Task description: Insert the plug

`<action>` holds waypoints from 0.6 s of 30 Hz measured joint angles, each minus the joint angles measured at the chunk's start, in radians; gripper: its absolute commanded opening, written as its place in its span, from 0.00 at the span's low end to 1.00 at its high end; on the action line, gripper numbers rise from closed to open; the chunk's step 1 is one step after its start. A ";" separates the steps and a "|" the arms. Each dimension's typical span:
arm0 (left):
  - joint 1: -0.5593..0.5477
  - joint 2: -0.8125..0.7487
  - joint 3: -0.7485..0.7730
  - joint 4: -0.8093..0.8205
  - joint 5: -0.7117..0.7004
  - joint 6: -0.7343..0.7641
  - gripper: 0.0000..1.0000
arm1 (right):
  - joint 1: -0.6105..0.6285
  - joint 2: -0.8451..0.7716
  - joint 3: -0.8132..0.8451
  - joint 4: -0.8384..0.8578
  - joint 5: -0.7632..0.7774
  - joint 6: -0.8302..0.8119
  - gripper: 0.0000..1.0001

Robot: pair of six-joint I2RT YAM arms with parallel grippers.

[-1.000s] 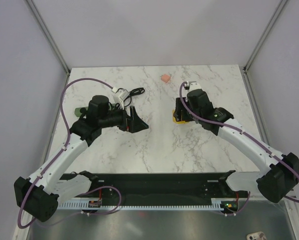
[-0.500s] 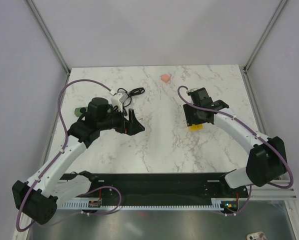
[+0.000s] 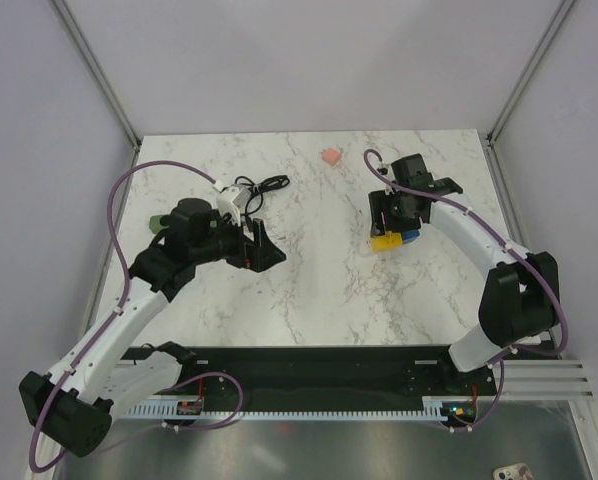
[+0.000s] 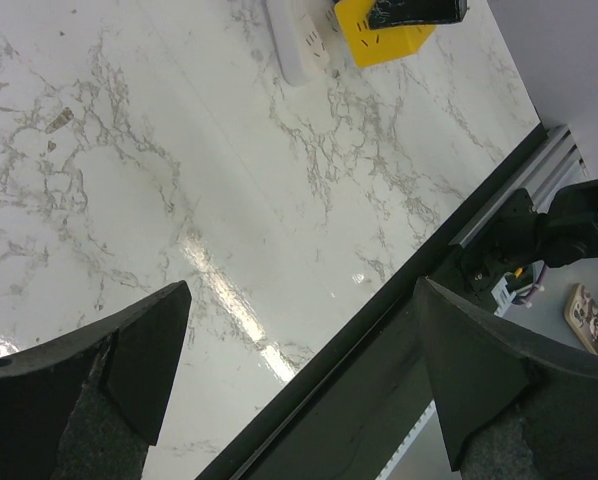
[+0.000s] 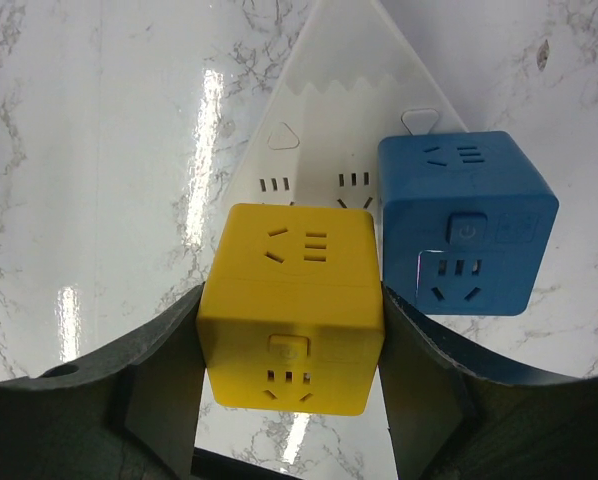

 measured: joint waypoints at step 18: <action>0.000 -0.018 0.000 -0.001 -0.024 0.006 1.00 | -0.009 0.065 0.053 -0.035 -0.071 -0.009 0.00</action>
